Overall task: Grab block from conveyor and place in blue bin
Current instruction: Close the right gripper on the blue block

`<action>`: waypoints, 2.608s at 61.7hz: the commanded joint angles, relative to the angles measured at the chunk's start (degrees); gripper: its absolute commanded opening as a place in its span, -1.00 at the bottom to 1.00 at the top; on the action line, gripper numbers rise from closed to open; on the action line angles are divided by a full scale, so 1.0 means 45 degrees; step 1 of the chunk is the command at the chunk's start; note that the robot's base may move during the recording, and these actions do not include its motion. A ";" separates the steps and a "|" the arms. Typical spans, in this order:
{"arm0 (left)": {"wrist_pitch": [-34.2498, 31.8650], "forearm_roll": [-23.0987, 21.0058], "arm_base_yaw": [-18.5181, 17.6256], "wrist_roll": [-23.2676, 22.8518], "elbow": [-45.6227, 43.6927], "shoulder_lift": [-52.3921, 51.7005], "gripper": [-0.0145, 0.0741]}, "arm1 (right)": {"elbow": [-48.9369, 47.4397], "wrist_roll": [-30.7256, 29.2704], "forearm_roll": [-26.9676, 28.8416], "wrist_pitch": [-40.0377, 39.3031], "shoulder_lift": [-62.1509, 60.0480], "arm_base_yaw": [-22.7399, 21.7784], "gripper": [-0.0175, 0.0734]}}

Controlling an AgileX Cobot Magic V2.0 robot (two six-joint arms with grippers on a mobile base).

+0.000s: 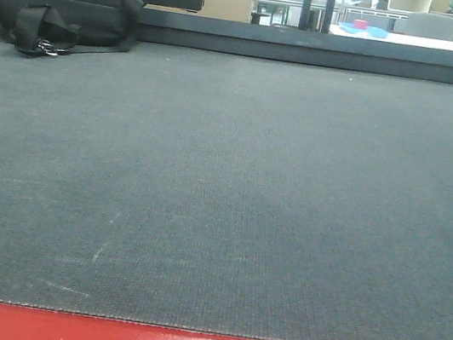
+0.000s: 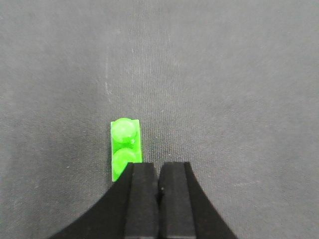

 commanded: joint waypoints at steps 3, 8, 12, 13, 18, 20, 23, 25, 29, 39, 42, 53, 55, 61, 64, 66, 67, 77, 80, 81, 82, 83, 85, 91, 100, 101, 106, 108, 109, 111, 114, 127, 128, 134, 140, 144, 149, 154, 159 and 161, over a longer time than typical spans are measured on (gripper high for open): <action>0.0040 -0.0150 -0.0060 -0.0019 -0.0520 0.0913 -0.92 | -0.1631 0.0024 -0.0089 0.1238 0.1357 0.0004 -0.97; 0.0184 -0.0150 -0.0060 -0.0042 -0.0818 0.1298 -0.92 | -0.2325 0.0024 -0.0089 0.1384 0.2034 0.0004 -0.97; 0.0691 -0.0150 -0.0060 -0.0042 -0.1164 0.1622 -0.92 | -0.2734 0.0024 0.0000 0.1485 0.2524 0.0004 -0.97; 0.0836 -0.0166 -0.0060 -0.0070 -0.1322 0.1687 -0.92 | -0.2822 0.0024 0.0020 0.1517 0.2634 0.0004 -0.97; 0.1764 -0.0166 -0.0060 -0.0070 -0.1872 0.2122 -0.92 | -0.3292 0.0024 0.0016 0.2018 0.3195 0.0004 -0.97; 0.2060 -0.0166 -0.0060 -0.0070 -0.2128 0.2288 -0.92 | -0.3464 0.0024 0.0016 0.2396 0.3501 0.0004 -0.97; 0.2422 -0.0166 -0.0060 -0.0070 -0.2372 0.2541 -0.92 | -0.3734 0.0024 0.0016 0.2840 0.3905 0.0004 -0.97; 0.2512 -0.0166 -0.0060 -0.0070 -0.2461 0.2668 -0.92 | -0.3993 0.0024 0.0016 0.3165 0.4188 0.0004 -0.97; 0.2551 -0.0166 -0.0060 -0.0070 -0.2566 0.2856 -0.92 | -0.4462 0.0024 0.0016 0.3936 0.4890 0.0004 -0.97; 0.2649 -0.0166 -0.0060 -0.0070 -0.2566 0.3105 -0.92 | -0.5526 0.0024 0.0016 0.4780 0.6402 0.0004 -0.97; 0.2649 -0.0166 -0.0060 -0.0070 -0.2566 0.3138 -0.92 | -0.5699 0.0024 0.0016 0.4780 0.6790 0.0004 -0.93; 0.2731 -0.0166 -0.0060 -0.0070 -0.2566 0.3134 -0.92 | -0.5726 0.0024 0.0055 0.4780 0.7542 0.0004 -0.27; 0.2731 -0.0166 -0.0060 -0.0070 -0.2566 0.3134 -0.92 | -0.5726 0.0024 0.0124 0.4780 0.7641 0.0004 -0.11; 0.2731 -0.0166 -0.0060 -0.0070 -0.2566 0.3134 -0.92 | -0.5702 0.0024 0.0183 0.4780 0.7874 0.0004 0.30; 0.2731 -0.0166 -0.0060 -0.0070 -0.2566 0.3134 -0.92 | -0.5607 0.0024 0.0183 0.4780 0.8039 0.0004 0.38; 0.2731 -0.0166 -0.0060 -0.0070 -0.2566 0.3134 -0.92 | -0.5526 0.0024 0.0183 0.4780 0.8124 0.0004 0.40; 0.2731 -0.0166 -0.0060 -0.0070 -0.2566 0.3134 -0.92 | -0.5452 0.0024 0.0183 0.4780 0.8169 0.0004 0.40; 0.2726 -0.0166 -0.0060 -0.0070 -0.2543 0.3134 -0.92 | -0.4405 0.0097 0.0183 0.3177 0.8342 0.0004 0.31; 0.2726 -0.0166 -0.0060 -0.0070 -0.2543 0.3134 -0.92 | -0.4162 0.0097 0.0183 0.2698 0.8342 0.0004 0.27; 0.2726 -0.0166 -0.0060 -0.0070 -0.2543 0.3134 -0.92 | -0.4119 0.0097 0.0183 0.2599 0.8342 0.0004 0.25; 0.2726 -0.0166 -0.0060 -0.0070 -0.2543 0.3134 -0.92 | -0.4084 0.0097 0.0183 0.2504 0.8342 0.0004 0.24; 0.2726 -0.0166 -0.0060 -0.0070 -0.2543 0.3134 -0.92 | -0.4060 0.0097 0.0183 0.2407 0.8342 0.0004 0.22; 0.2726 -0.0166 -0.0060 -0.0070 -0.2543 0.3134 -0.92 | -0.4060 0.0097 0.0183 0.2384 0.8342 0.0004 0.20; 0.2726 -0.0166 -0.0060 -0.0070 -0.2543 0.3134 -0.92 | -0.4060 0.0097 0.0183 0.2115 0.8342 0.0004 0.15; 0.2751 -0.0166 -0.0060 -0.0070 -0.2543 0.3134 -0.92 | -0.4060 0.0097 0.0183 0.1998 0.8364 0.0004 0.15; 0.2751 -0.0166 -0.0060 -0.0070 -0.2543 0.3134 -0.92 | -0.4060 0.0097 0.0183 0.1998 0.8364 0.0004 0.15; 0.2813 -0.0166 -0.0060 -0.0070 -0.2543 0.3134 -0.92 | -0.4060 0.0097 0.0183 0.1998 0.8364 0.0004 0.15; 0.2813 -0.0166 -0.0060 -0.0070 -0.2543 0.3134 -0.92 | -0.4060 0.0097 0.0183 0.1998 0.8364 0.0004 0.15; 0.2813 -0.0166 -0.0060 -0.0070 -0.2543 0.3134 -0.92 | -0.4060 0.0097 0.0183 0.1998 0.8364 0.0004 0.15; 0.2813 -0.0166 -0.0060 -0.0070 -0.2543 0.3134 -0.92 | -0.4060 0.0097 0.0183 0.2060 0.8364 0.0004 0.15; 0.2813 -0.0166 -0.0060 -0.0070 -0.2543 0.3134 -0.92 | -0.4060 0.0097 0.0183 0.2167 0.8364 0.0004 0.15; 0.2813 -0.0166 -0.0060 -0.0070 -0.2543 0.3134 -0.92 | -0.4060 0.0097 0.0183 0.2400 0.8364 0.0004 0.15; 0.2813 -0.0166 -0.0060 -0.0070 -0.2543 0.3134 -0.92 | -0.4060 0.0097 0.0183 0.2430 0.8364 0.0004 0.15; 0.2813 -0.0166 -0.0060 -0.0070 -0.2543 0.3134 -0.92 | -0.4060 0.0097 0.0183 0.2430 0.8364 0.0004 0.15; 0.2813 -0.0166 -0.0060 -0.0070 -0.2543 0.3134 -0.92 | -0.3942 0.0097 0.0183 0.2405 0.8364 0.0004 0.15; 0.2813 -0.0166 -0.0060 -0.0070 -0.2543 0.3134 -0.92 | -0.3733 0.0097 0.0183 0.2263 0.8364 0.0004 0.14; 0.2813 -0.0166 -0.0060 -0.0070 -0.2543 0.3134 -0.92 | -0.3529 0.0097 0.0183 0.2175 0.8364 0.0004 0.04; 0.2732 -0.0166 -0.0060 -0.0070 -0.2543 0.3134 -0.92 | -0.3529 0.0097 0.0183 0.2019 0.8364 0.0004 -0.17; 0.2633 -0.0188 -0.0060 -0.0129 -0.2543 0.3134 -0.92 | -0.3529 0.0097 0.0183 0.1625 0.8364 0.0004 -0.44; 0.2633 -0.0188 -0.0060 -0.0129 -0.2543 0.3134 -0.92 | -0.3529 0.0097 0.0183 0.1547 0.8364 0.0004 -0.55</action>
